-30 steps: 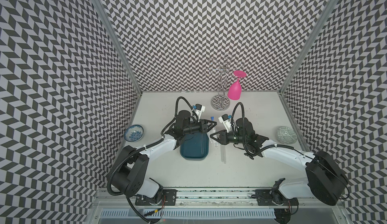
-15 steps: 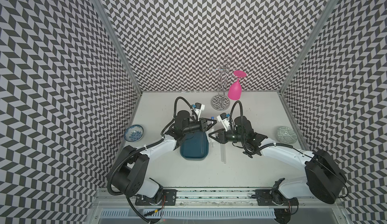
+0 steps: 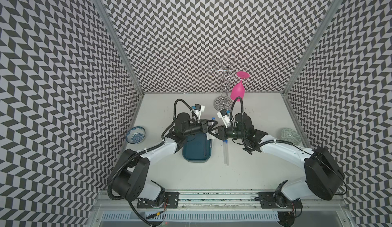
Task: Wipe the exteriors of test tubes
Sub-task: Wipe the dirt from the test tube.
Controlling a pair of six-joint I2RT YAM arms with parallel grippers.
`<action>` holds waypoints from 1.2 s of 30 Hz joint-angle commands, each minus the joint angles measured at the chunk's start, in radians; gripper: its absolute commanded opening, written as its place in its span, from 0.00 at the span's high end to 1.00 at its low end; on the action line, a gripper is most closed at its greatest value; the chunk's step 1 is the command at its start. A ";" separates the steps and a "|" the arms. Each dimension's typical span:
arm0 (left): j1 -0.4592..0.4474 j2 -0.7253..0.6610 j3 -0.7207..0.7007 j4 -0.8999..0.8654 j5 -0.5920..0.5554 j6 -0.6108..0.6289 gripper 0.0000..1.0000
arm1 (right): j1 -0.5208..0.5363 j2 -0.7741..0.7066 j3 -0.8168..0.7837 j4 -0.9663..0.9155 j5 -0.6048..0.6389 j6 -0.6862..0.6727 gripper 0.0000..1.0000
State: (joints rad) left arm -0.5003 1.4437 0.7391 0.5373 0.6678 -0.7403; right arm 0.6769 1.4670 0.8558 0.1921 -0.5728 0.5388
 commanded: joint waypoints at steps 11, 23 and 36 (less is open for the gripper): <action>0.023 0.010 -0.035 0.079 0.003 -0.082 0.82 | 0.048 -0.101 -0.201 0.121 -0.007 0.052 0.80; 0.020 0.003 -0.034 0.083 0.013 -0.096 0.82 | -0.041 0.039 0.070 0.115 -0.087 -0.014 0.81; 0.020 0.033 -0.021 0.123 0.026 -0.154 0.82 | -0.011 -0.030 -0.203 0.249 -0.110 0.073 0.82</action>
State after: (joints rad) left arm -0.4774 1.4708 0.7097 0.6098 0.6746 -0.8551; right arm 0.6380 1.4708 0.7391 0.3855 -0.6682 0.5797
